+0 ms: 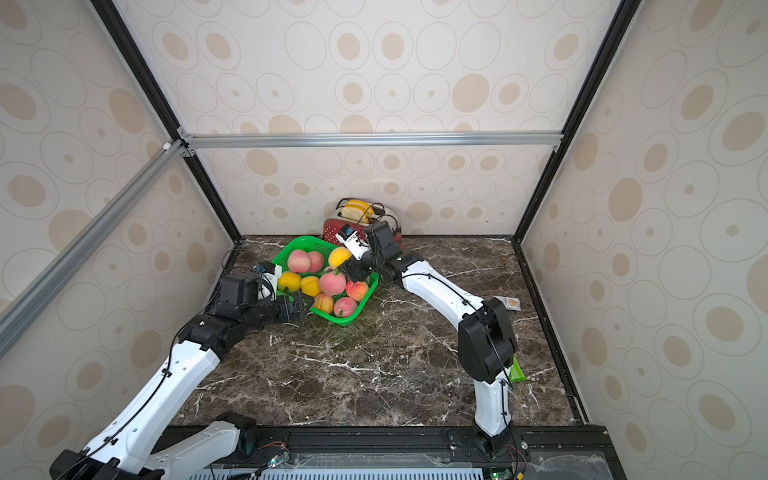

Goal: Put the peaches into the basket
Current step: Place the peach in the basket.

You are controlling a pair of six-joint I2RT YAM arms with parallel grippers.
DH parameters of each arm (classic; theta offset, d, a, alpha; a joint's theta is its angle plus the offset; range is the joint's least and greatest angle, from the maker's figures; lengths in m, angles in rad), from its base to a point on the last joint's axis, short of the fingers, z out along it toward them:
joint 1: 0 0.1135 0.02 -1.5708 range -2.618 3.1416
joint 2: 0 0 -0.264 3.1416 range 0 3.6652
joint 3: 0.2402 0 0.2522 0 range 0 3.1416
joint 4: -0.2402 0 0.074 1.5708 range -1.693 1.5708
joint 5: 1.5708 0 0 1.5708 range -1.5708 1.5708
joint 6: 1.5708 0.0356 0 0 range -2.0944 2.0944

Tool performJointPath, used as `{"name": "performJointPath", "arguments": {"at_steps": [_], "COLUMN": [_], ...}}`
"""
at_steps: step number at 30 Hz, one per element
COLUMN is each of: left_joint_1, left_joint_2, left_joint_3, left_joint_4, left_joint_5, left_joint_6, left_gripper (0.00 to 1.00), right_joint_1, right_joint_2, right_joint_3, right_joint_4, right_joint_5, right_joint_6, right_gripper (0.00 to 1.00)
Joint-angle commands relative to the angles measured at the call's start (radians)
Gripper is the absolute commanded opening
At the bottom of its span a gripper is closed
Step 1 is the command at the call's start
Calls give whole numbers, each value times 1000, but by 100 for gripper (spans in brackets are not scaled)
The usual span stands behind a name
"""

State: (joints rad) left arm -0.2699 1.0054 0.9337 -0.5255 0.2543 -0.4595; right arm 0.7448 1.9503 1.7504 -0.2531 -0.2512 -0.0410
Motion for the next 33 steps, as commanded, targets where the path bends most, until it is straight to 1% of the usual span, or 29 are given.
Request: {"name": "performJointPath", "arguments": {"at_steps": [1,4,8,13,15,20,27,32,33], "left_joint_1": [4,5,6,5,5,5,5,5,5], "left_joint_2": [-48,-74,-74,-96,-109,-135,-243,-272,-273], "left_joint_3": [-7,-21,-26,-70,-86,-77,-75,-66,-64], "left_joint_4": [-2,-4,-6,40,45,6,-48,-78,-80], "left_joint_5": [-65,-93,-92,-49,-48,-88,-194,-211,-208], "left_joint_6": [5,2,6,-56,-72,-49,-53,-42,-42], "left_gripper": [97,97,97,96,96,96,95,95,95], "right_joint_1": [18,34,50,70,82,109,115,122,123], "right_joint_2": [53,77,118,175,199,261,351,425,437], "right_joint_3": [59,86,139,229,265,342,451,539,582], "right_joint_4": [-43,-50,-73,-104,-117,-147,-191,-238,-246], "right_joint_5": [-17,-15,-17,-2,6,11,9,9,9], "right_joint_6": [-10,-14,-16,-7,-11,-24,-24,-39,-41], "right_gripper": [72,71,72,71,72,71,72,72,72]}}
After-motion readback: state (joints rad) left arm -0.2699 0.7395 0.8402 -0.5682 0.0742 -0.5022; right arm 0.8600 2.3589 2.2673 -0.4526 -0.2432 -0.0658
